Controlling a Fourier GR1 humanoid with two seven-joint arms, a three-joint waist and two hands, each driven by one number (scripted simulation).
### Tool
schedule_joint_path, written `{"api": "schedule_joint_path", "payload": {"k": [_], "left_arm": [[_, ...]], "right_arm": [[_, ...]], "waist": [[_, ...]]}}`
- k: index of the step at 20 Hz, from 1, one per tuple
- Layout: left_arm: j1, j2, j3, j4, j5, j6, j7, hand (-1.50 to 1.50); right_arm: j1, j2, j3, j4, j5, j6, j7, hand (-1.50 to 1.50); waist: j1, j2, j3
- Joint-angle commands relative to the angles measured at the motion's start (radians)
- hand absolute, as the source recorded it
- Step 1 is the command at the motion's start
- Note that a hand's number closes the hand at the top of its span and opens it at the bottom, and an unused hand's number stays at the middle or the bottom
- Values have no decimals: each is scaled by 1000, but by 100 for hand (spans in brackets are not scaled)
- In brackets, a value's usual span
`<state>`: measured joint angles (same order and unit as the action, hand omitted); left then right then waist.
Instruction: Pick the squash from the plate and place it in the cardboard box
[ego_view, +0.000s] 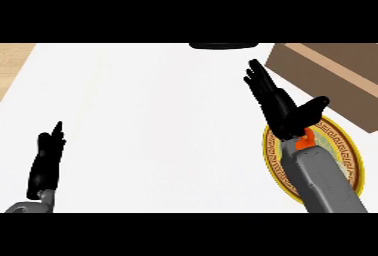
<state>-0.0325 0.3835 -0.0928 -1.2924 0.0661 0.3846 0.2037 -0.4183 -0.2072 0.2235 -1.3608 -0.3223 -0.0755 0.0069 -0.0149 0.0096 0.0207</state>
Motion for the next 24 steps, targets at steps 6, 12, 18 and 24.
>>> {"api": "schedule_joint_path", "payload": {"k": [6, 12, 18, 24], "left_arm": [[-46, -60, 34, -82, 51, -17, -126, 0], [-26, -104, 19, -62, 80, -59, -165, 0], [39, -133, 16, -41, 72, -85, -253, 0], [-23, -124, 33, -57, 75, -97, -196, 0]], "right_arm": [[130, -370, -211, -72, 72, 141, -222, 150], [340, -432, -268, 95, 318, -105, -463, -150], [441, -580, -303, -42, 387, -65, -378, -150], [499, -705, -337, -245, 347, 94, -69, -150]], "waist": [[-26, -16, -21], [-12, -9, -19], [5, -13, -22], [2, -13, -22]]}}
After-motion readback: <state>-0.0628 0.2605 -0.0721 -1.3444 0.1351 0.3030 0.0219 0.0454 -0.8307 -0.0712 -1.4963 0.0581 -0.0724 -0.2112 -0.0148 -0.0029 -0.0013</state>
